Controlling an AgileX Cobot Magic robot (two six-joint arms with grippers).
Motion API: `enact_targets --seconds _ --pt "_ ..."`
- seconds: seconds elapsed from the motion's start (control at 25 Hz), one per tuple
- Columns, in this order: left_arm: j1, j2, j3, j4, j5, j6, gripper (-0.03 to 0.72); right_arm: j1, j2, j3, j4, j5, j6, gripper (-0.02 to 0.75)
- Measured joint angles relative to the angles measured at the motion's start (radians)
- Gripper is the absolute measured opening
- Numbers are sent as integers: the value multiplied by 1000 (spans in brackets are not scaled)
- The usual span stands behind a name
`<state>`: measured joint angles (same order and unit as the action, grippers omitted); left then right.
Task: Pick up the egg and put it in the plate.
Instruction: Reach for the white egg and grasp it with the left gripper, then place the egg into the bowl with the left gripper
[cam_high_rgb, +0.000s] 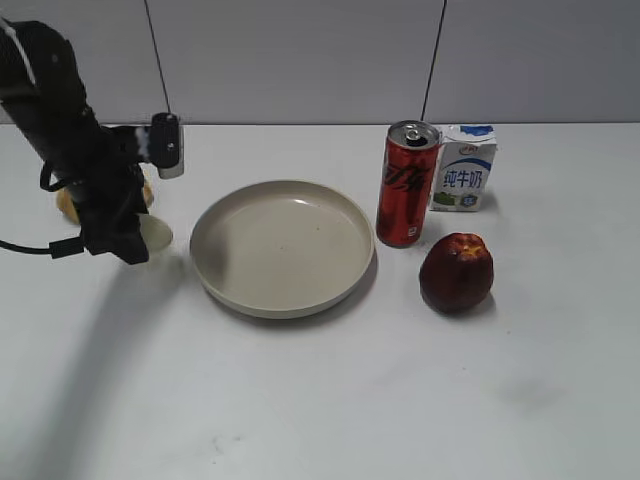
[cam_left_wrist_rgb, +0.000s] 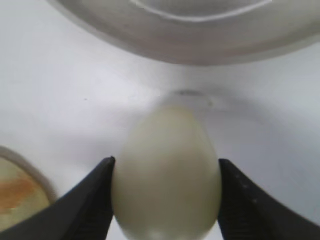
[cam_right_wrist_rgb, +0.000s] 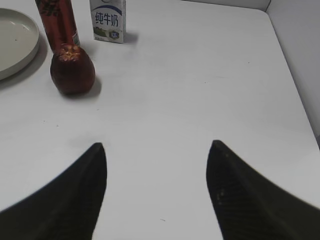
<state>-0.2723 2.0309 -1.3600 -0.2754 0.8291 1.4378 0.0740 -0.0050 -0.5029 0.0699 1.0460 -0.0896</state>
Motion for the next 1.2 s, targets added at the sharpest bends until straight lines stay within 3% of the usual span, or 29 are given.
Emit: enact_targets --seconds 0.16,0.28,0.6,0.72,0.88,1.2 --pt "-47 -56 -51 -10 9 0 430 0 0 0 0 0 0 479" --pt "-105 -66 -102 -79 13 0 430 0 0 0 0 0 1 479" --pt "-287 5 -113 -106 -184 -2 430 0 0 0 0 0 1 479" --pt "-303 42 -113 -129 -210 -32 433 0 0 0 0 0 1 479" --pt "-303 56 -113 -147 -212 -47 616 0 0 0 0 0 1 479" --pt "-295 5 -113 -150 -216 -93 638 0 0 0 0 0 1 479"
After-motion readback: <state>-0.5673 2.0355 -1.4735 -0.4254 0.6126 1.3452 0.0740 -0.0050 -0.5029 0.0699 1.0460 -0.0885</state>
